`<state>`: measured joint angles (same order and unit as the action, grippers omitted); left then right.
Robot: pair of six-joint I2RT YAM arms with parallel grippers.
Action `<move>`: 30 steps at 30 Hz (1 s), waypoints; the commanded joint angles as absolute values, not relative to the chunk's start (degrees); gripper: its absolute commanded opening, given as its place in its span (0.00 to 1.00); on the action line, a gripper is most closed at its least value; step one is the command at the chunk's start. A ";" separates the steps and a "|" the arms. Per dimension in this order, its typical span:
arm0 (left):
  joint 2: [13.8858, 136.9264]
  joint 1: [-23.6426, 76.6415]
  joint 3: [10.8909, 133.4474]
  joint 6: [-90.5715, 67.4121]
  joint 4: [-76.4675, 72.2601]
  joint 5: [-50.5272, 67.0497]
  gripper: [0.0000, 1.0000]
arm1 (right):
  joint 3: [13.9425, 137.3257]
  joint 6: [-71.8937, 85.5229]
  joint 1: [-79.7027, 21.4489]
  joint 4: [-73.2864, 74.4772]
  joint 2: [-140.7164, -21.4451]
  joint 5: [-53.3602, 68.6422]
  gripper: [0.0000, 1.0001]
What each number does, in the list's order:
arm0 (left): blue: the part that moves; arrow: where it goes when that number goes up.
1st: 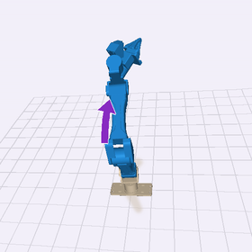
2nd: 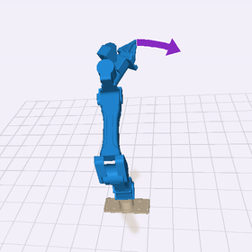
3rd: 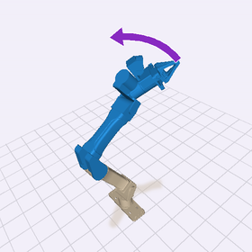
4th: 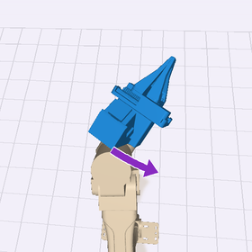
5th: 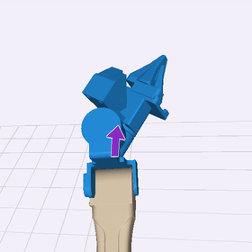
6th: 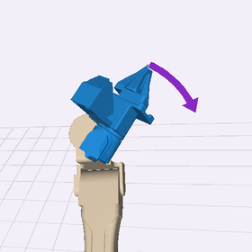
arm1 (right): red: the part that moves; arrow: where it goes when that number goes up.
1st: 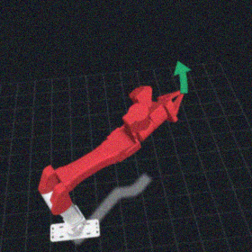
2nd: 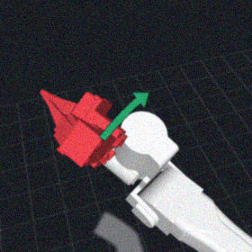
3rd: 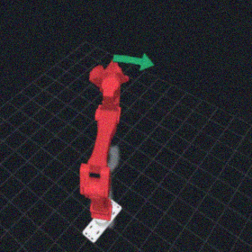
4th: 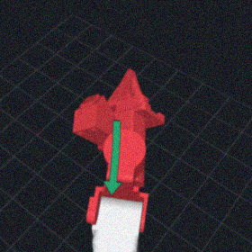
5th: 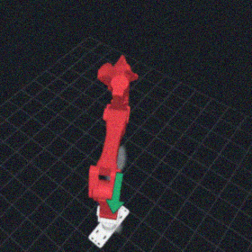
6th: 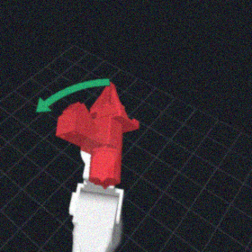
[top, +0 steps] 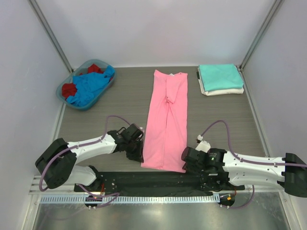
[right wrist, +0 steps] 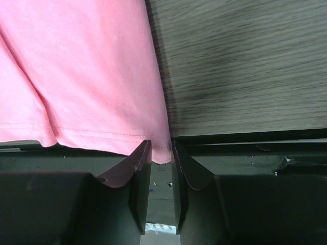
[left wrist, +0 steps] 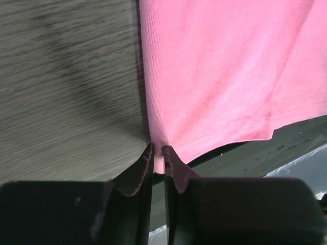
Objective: Fold and stack the t-shirts
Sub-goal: Fold the tshirt
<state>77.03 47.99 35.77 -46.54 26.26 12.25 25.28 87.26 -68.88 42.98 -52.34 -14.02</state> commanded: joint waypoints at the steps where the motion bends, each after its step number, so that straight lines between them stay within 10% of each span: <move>1: 73.75 48.25 35.42 -47.37 27.59 10.99 0.21 | 24.44 86.05 -69.17 41.66 -50.72 -14.15 0.28; 12: 71.37 48.34 34.63 -48.69 26.98 12.56 0.43 | 24.08 84.90 -69.26 39.73 -51.42 -12.48 0.31; 30: 73.56 50.19 32.69 -50.98 23.47 13.18 0.30 | 22.15 85.52 -69.17 40.69 -48.34 -11.87 0.17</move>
